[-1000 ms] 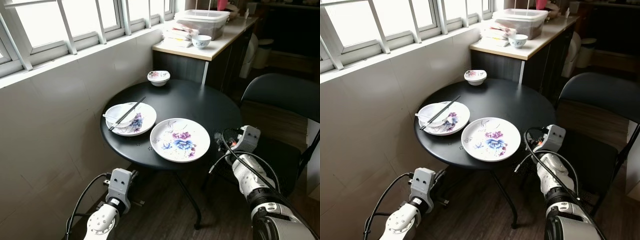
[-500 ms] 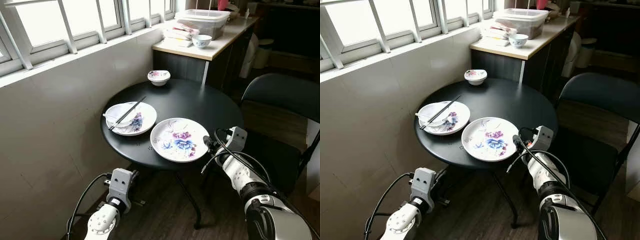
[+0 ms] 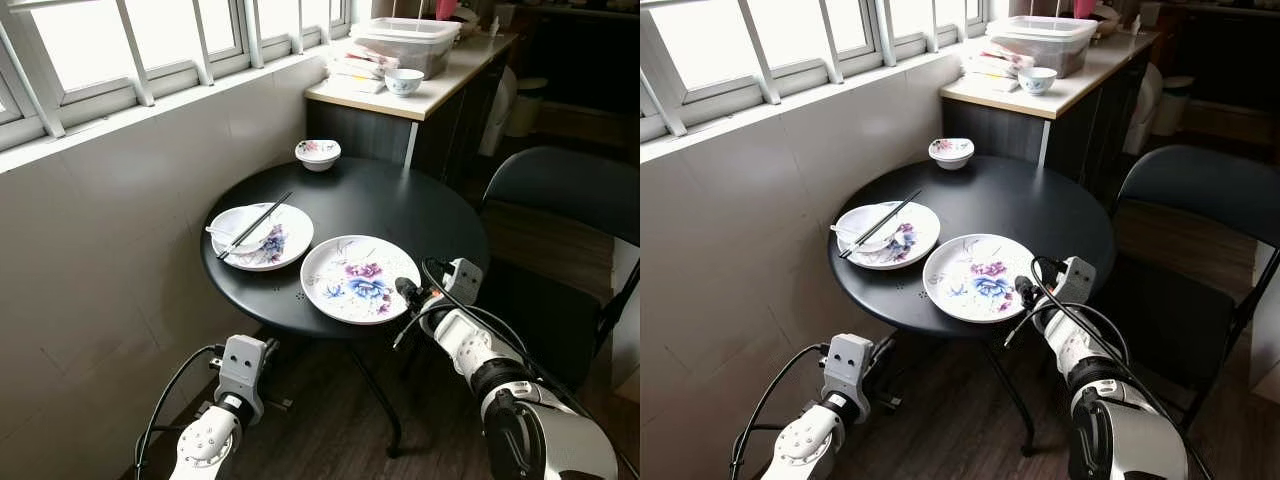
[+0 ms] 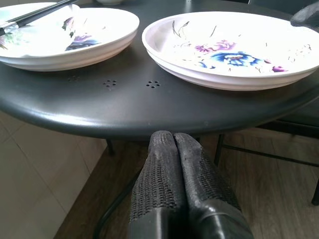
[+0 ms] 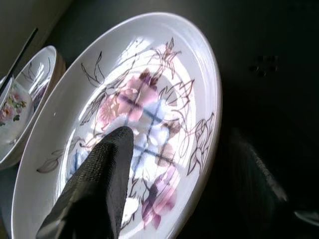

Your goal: Kitchen organization

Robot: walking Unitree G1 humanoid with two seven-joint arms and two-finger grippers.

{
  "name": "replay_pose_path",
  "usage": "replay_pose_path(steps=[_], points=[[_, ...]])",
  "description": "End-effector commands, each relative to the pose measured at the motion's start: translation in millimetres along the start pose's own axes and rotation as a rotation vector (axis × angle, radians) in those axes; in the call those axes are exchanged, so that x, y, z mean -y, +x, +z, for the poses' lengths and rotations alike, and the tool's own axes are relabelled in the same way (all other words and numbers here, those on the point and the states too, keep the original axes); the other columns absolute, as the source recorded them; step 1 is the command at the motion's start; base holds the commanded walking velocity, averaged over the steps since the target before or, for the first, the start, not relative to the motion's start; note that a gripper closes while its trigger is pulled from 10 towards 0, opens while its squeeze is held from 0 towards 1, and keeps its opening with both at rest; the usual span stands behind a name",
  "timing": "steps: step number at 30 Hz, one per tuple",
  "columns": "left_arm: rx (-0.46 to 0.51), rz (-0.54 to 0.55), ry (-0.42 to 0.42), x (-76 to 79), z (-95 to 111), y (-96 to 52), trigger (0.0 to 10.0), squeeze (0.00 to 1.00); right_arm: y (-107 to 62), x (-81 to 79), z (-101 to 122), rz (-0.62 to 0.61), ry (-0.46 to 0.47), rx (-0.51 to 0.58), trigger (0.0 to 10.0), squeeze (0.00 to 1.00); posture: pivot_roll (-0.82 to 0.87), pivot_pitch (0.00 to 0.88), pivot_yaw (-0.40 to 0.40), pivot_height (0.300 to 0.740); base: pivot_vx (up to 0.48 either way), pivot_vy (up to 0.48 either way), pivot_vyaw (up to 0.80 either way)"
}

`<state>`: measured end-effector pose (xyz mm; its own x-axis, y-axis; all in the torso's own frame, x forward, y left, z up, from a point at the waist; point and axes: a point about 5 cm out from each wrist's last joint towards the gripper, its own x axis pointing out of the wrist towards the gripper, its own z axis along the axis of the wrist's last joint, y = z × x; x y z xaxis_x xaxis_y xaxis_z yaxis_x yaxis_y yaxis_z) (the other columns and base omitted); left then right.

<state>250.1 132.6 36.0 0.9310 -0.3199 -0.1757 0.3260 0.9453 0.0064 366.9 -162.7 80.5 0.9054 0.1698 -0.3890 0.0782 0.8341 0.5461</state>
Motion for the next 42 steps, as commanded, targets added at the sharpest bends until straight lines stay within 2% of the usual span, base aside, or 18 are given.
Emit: replay_pose_path(steps=[1, 5, 12, 19, 20, 21, 22, 23, 24, 25, 27, 34, 42], points=[[-0.006, 0.001, -0.004, -0.5, -0.7, 1.9, 10.0, 0.0, 1.7, -5.7, -6.4, 0.014, -0.008, -0.041, 10.0, 0.0, -0.06, 0.0, 0.01, 0.74, 0.0, 0.0, 0.0], [-0.007, -0.002, -0.006, -0.2, -0.6, 2.5, 10.0, 0.0, 1.9, -4.2, -11.0, -0.023, 0.024, -0.066, 10.0, 0.0, -0.05, 0.0, 0.009, 0.74, 0.0, 0.0, 0.0], [-0.006, -0.001, -0.011, 0.8, -1.2, 2.8, 10.0, 0.0, 2.2, -3.3, -12.4, -0.052, 0.017, -0.08, 10.0, 0.0, -0.05, 0.0, 0.004, 0.74, 0.0, 0.0, 0.0], [-0.007, -0.003, -0.015, 1.7, -1.9, 2.5, 10.0, 0.0, 0.0, 5.5, -12.3, -0.104, 0.063, -0.097, 10.0, 0.0, -0.05, 0.0, 0.005, 0.74, 0.0, 0.0, 0.0], [-0.007, -0.004, -0.016, 1.8, -2.0, 2.4, 10.0, 0.0, -0.5, 7.3, -13.5, -0.118, 0.075, -0.108, 4.9, 0.0, -0.05, 0.0, 0.005, 0.74, 0.0, 0.0, 0.0], [-0.007, -0.004, -0.016, 1.9, -2.1, 2.4, 10.0, 0.0, -1.0, 8.6, -14.8, -0.129, 0.093, -0.118, 3.6, 0.0, -0.05, 0.0, 0.004, 0.74, 0.0, 0.0, 0.0], [-0.007, -0.004, -0.016, 1.9, -2.1, 2.4, 10.0, 0.0, -1.0, 8.6, -14.8, -0.129, 0.093, -0.118, 3.6, 0.0, -0.05, 0.0, 0.004, 0.74, 0.0, 0.0, 0.0], [-0.008, -0.005, -0.017, 2.0, -2.3, 2.4, 10.0, 0.0, -1.2, 9.2, -15.8, -0.136, 0.113, -0.124, 2.1, 0.0, -0.05, 0.0, 0.004, 0.74, 0.0, 0.0, 0.0], [-0.009, -0.006, -0.019, 2.0, -2.7, 2.3, 10.0, 0.0, -1.5, 9.7, -17.1, -0.154, 0.159, -0.133, 1.1, 0.0, -0.05, 0.0, 0.004, 0.74, 0.0, 0.0, 0.0], [-0.009, -0.007, -0.02, 2.1, -2.9, 2.3, 10.0, 0.0, -1.7, 11.0, -17.3, -0.177, 0.167, -0.134, 0.0, 0.0, -0.05, 0.0, 0.004, 0.74, 0.0, 0.0, 0.0], [-0.009, -0.008, -0.021, 2.4, -3.1, 2.3, 10.0, 0.0, -2.6, 15.5, -16.6, -0.252, 0.203, -0.121, 0.0, 0.0, -0.05, 0.0, 0.004, 0.74, 0.0, 0.0, 0.0], [-0.011, -0.009, -0.022, 1.8, -3.7, 1.6, 10.0, 0.0, -1.9, 14.8, -7.8, -0.346, 0.279, -0.07, 0.0, 0.0, -0.05, 0.0, 0.007, 0.74, 0.0, 0.0, 0.0], [-0.01, -0.011, -0.027, 1.5, -3.3, 1.6, 10.0, 0.0, 1.3, -0.9, 11.3, -0.432, 0.328, 0.008, 0.0, 0.0, -0.05, 0.0, 0.006, 0.74, 0.0, 0.0, 0.0]])
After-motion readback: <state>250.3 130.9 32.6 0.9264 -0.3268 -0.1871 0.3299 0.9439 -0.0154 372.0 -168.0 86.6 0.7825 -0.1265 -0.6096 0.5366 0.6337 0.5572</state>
